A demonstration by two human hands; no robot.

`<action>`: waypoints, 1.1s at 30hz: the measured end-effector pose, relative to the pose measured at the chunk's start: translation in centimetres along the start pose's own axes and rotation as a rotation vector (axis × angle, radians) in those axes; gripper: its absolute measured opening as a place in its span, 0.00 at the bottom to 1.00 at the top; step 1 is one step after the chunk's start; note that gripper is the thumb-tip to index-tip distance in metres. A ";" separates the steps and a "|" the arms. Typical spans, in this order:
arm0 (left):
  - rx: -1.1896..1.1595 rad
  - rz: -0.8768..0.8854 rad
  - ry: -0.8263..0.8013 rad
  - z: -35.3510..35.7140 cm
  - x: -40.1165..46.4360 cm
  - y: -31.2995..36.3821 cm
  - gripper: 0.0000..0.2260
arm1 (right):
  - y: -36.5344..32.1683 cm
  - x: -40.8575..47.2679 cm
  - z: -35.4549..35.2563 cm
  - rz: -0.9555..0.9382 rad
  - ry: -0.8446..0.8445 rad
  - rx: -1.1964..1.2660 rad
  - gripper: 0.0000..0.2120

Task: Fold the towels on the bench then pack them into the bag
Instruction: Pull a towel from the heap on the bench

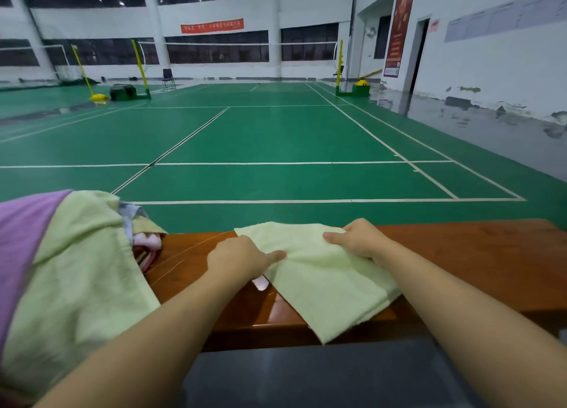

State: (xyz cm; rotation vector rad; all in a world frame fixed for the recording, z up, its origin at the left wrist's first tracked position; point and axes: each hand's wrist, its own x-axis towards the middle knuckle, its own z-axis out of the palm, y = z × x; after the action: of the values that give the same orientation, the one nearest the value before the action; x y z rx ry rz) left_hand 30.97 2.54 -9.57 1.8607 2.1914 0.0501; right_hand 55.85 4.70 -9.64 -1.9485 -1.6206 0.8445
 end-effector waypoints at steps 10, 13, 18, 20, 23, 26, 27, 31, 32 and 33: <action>-0.416 -0.017 0.007 2.2 -0.5 3.4 0.10 | 0.4 -1.4 1.3 -0.053 0.120 0.205 0.25; -0.938 -0.010 0.128 1.4 -1.0 2.5 0.13 | 0.1 -1.9 1.1 -0.097 0.240 0.290 0.29; -1.075 0.025 0.452 -2.4 -3.5 2.2 0.23 | -2.3 -3.1 0.6 -0.272 0.347 0.480 0.24; -1.022 0.111 0.560 -4.4 -3.9 1.9 0.21 | -3.7 -4.2 0.1 -0.327 0.330 0.633 0.16; -1.114 0.305 0.544 -7.4 -4.2 1.4 0.19 | -5.5 -5.0 -1.4 -0.480 0.364 0.677 0.08; -1.222 0.542 0.445 -10.2 -4.6 1.3 0.20 | -7.2 -5.5 -3.2 -0.591 0.415 0.626 0.10; -1.202 0.603 0.426 -11.2 -4.5 1.6 0.21 | -7.7 -5.6 -3.8 -0.616 0.436 0.593 0.14; -1.073 0.736 0.374 -14.8 -4.9 3.4 0.30 | -9.6 -6.3 -6.3 -0.642 0.456 0.524 0.25; -1.038 0.734 0.371 -15.4 -4.9 3.8 0.31 | -9.9 -6.3 -6.9 -0.636 0.459 0.502 0.27; -1.008 0.731 0.359 -15.7 -4.8 4.0 0.32 | -9.9 -6.2 -7.4 -0.627 0.467 0.471 0.30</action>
State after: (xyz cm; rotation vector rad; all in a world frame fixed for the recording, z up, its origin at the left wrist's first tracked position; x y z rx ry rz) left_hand 32.05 0.81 7.23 1.8907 1.0696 1.4005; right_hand 53.52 0.80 3.47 -1.1015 -1.4434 0.4173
